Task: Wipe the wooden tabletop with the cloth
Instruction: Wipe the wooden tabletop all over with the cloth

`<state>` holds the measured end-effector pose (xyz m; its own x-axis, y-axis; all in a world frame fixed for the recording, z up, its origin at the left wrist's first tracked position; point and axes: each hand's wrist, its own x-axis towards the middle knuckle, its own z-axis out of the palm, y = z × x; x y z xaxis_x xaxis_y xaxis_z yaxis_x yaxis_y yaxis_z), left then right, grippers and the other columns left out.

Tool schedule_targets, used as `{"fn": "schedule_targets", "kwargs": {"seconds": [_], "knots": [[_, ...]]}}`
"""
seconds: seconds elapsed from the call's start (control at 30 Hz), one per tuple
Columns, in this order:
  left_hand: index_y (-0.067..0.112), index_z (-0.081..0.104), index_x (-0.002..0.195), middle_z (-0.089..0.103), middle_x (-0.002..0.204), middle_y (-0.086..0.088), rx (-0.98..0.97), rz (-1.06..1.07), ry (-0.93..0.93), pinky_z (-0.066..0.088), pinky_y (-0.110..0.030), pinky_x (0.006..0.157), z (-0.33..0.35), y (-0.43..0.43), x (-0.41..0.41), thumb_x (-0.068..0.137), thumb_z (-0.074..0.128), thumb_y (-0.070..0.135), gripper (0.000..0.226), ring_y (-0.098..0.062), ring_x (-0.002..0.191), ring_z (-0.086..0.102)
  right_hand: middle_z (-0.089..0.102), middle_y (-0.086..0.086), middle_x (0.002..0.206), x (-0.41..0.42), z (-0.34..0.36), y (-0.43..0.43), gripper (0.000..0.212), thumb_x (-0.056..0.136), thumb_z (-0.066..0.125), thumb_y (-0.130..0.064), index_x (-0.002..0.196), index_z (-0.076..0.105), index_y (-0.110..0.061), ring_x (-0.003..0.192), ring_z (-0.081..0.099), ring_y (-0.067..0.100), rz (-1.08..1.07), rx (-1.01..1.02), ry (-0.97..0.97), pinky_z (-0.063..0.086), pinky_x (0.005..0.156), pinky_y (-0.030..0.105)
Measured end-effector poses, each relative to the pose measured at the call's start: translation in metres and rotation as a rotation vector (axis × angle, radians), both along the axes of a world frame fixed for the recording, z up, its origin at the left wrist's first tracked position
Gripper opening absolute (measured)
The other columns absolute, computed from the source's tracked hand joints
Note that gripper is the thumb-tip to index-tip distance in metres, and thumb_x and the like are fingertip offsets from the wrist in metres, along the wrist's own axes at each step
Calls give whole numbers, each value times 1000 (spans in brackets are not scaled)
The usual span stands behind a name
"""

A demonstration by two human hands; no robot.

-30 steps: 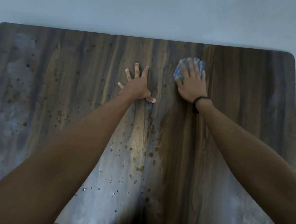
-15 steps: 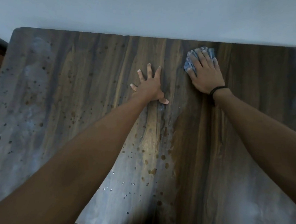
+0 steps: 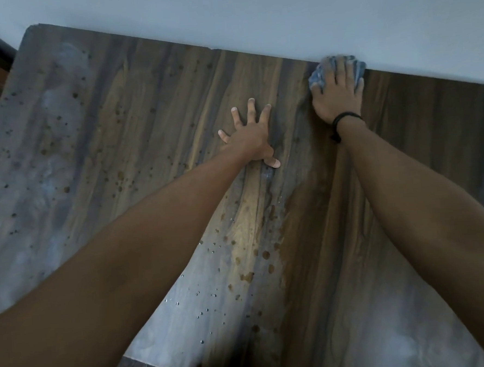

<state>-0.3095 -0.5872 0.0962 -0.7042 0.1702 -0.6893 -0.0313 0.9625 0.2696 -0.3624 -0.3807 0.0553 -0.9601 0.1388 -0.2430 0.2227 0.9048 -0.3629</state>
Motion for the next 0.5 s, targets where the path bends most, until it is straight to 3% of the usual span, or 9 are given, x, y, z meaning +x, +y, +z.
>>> {"fn": "schedule_targets", "kwargs": {"seconds": [0.1,0.23,0.33,0.4,0.5], "knots": [[32,-17,157,-40,157,-1,0,-5,6,2,-81,106,-2,1,0,67,91,36,140,-44,144,-31,4,-1,171,35,-6,-8,59,107,30,-41,162,13,-30,157,-2,21,129,9,67,0,125,54],[31,-19,156,-43,156,-2,-3,-3,-17,2,-82,105,1,2,-4,68,91,36,141,-46,142,-33,7,1,171,112,-8,-6,57,108,27,-41,162,15,-29,157,2,23,-132,9,97,2,125,55],[31,-19,156,-42,156,-2,-10,-16,-15,3,-83,105,2,4,-4,67,91,38,142,-46,143,-32,14,1,170,164,-12,-25,55,108,29,-40,162,19,-29,157,7,22,46,106,118,4,125,51],[31,-17,157,-40,157,-2,-6,-27,6,5,-83,105,1,2,-3,65,92,40,142,-47,144,-30,16,-2,169,169,-12,-18,55,108,30,-41,161,21,-32,157,9,20,93,109,128,7,125,52],[29,-14,158,-37,159,-3,2,-60,37,7,-82,106,0,-5,-1,64,90,48,142,-47,145,-28,10,-1,170,140,-9,-16,57,108,30,-42,162,18,-29,157,3,22,-104,77,84,4,126,55]]}}
